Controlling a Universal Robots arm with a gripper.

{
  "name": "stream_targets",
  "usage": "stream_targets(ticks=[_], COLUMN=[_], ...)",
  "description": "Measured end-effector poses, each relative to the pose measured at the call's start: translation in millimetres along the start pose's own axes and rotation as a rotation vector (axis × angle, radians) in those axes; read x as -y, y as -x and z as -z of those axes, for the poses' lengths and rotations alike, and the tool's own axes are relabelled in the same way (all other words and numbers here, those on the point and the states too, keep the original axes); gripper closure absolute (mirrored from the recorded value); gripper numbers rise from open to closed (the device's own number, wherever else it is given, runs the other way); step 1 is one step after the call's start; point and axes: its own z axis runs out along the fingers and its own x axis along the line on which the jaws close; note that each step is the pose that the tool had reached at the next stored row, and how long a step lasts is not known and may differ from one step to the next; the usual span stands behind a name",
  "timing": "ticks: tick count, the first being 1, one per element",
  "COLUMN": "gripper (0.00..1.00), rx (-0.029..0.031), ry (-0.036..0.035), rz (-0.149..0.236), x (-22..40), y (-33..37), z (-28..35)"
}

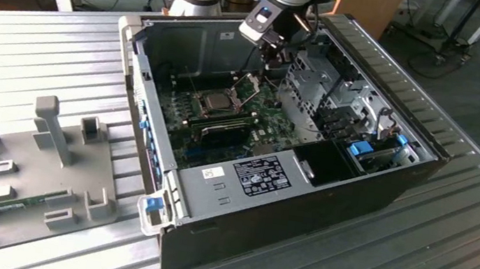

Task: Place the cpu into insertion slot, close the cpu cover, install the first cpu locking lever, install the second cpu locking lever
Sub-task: 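Close the cpu cover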

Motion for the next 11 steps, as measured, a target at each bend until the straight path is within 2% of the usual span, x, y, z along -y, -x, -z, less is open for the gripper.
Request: stream_targets(ticks=[4,11], gripper=[0.89,0.89], rx=[0.0007,0.0019], ry=[-0.0015,-0.0043], rz=[0.000,0.000], x=[0.2,0.9], y=[0.1,0.6], z=[-3.6,-14.0])
